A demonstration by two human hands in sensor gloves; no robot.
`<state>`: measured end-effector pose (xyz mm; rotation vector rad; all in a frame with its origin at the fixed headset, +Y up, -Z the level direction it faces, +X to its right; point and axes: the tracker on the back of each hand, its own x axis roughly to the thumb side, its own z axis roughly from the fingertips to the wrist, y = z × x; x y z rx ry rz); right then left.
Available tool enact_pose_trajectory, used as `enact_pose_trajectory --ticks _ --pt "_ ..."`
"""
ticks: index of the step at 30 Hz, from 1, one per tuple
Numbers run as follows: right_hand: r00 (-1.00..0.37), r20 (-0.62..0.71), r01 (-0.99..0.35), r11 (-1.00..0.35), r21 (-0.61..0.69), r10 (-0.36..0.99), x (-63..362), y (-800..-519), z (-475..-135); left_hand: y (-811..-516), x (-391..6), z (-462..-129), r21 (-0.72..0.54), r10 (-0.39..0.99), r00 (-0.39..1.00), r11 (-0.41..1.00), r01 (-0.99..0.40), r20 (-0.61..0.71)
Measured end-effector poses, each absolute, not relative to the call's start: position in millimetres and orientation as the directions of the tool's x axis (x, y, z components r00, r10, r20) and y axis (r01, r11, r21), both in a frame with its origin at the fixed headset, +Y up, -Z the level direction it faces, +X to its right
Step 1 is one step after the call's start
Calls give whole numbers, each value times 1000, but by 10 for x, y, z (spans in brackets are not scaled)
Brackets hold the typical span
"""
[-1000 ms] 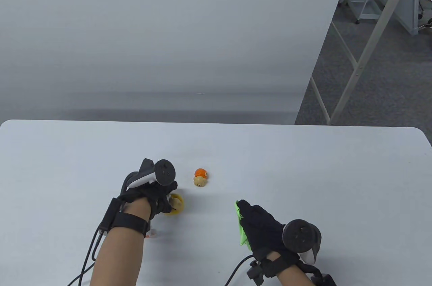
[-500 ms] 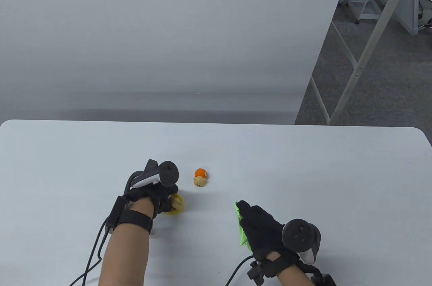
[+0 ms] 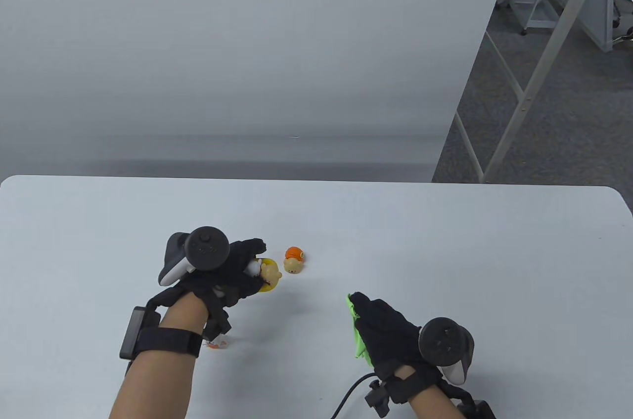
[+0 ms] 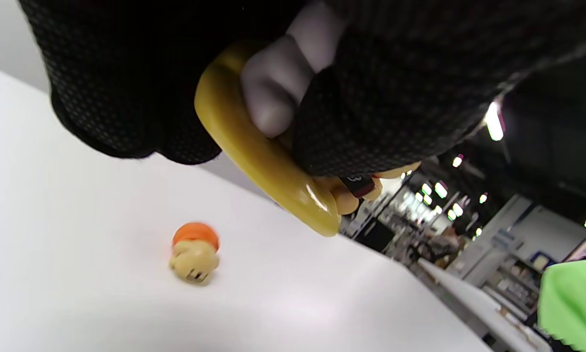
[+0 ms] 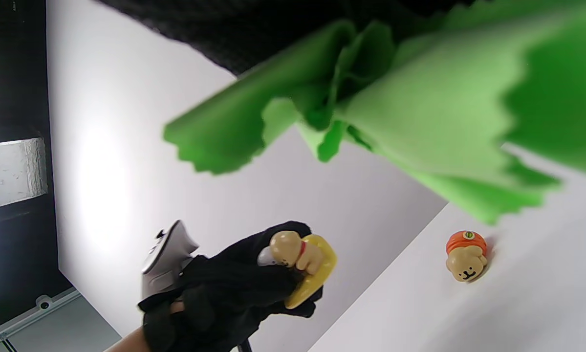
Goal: Dust the small ornaments
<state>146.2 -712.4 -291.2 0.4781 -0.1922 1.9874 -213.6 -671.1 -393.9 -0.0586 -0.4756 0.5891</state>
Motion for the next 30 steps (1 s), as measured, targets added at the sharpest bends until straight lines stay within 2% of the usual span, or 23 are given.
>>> enact_pose_trajectory --ticks 7,12,21,24,30 --pt "-382 401 -888 -451 89 832 1475 -7173 -2956 -6549 -2157 -3472 -45 563 654 774 -632 505" --pt "-408 439 -868 -490 86 801 1464 -7149 -2925 -6649 -2076 -3149 -33 642 571 679 -734 511" --pt "-403 481 -849 -514 121 779 1390 -7244 -2926 -7119 -1852 -2976 -184 727 458 613 -768 511" --pt "-393 499 -843 -519 140 772 1342 -7270 -2922 -7154 -1798 -2929 -120 636 569 714 -689 521" --pt "-386 570 -803 -568 180 726 1082 -7324 -2896 -7236 -1627 -2974 -121 542 644 807 -578 540"
